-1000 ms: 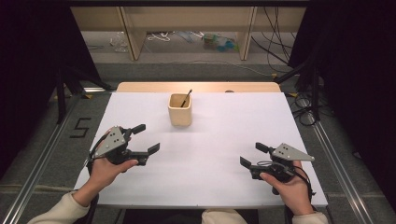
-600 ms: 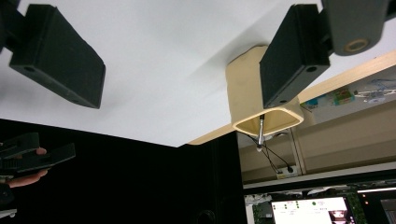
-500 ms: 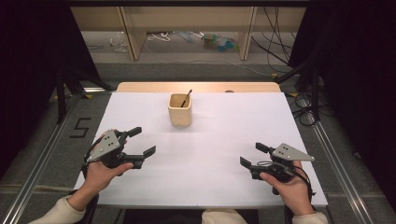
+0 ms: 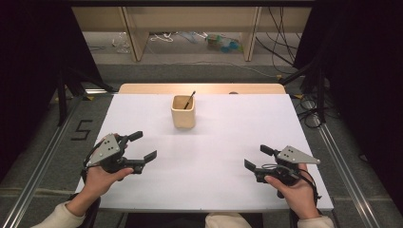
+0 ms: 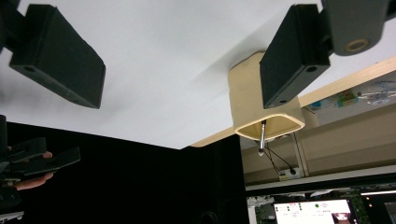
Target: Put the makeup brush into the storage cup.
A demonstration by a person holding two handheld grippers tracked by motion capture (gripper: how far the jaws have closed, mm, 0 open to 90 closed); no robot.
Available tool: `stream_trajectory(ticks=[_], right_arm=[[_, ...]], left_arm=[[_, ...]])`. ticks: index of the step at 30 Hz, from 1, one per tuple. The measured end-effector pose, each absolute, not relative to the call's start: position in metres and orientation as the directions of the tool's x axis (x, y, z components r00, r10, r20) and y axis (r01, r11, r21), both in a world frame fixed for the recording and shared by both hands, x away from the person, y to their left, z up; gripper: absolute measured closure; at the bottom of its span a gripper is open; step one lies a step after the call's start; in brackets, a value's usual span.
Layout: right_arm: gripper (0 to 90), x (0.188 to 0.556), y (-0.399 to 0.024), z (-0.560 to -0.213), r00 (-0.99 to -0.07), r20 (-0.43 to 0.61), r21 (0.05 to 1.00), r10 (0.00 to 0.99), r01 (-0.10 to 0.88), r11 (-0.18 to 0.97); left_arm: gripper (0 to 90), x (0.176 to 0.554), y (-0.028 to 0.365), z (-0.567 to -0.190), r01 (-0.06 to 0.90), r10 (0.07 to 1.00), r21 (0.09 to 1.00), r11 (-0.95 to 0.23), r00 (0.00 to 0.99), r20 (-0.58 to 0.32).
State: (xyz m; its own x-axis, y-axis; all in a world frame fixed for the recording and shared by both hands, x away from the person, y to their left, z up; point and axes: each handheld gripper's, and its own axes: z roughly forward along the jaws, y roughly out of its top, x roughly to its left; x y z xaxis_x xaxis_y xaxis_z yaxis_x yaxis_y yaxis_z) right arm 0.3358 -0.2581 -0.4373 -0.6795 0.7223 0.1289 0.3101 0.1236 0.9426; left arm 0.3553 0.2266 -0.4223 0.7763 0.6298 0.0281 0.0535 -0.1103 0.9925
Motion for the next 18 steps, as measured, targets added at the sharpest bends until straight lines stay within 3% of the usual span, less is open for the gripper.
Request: stream_trajectory(ticks=[18], right_arm=[[16.5, 0.3371, -0.2591, -0.4385, -0.679, 0.147, 0.944, 0.719, 0.314, 0.103]], left_arm=[[14.5, 0.3525, 0.2178, -0.4233, 0.062, 0.612, 0.992, -0.113, 0.79, 0.02]])
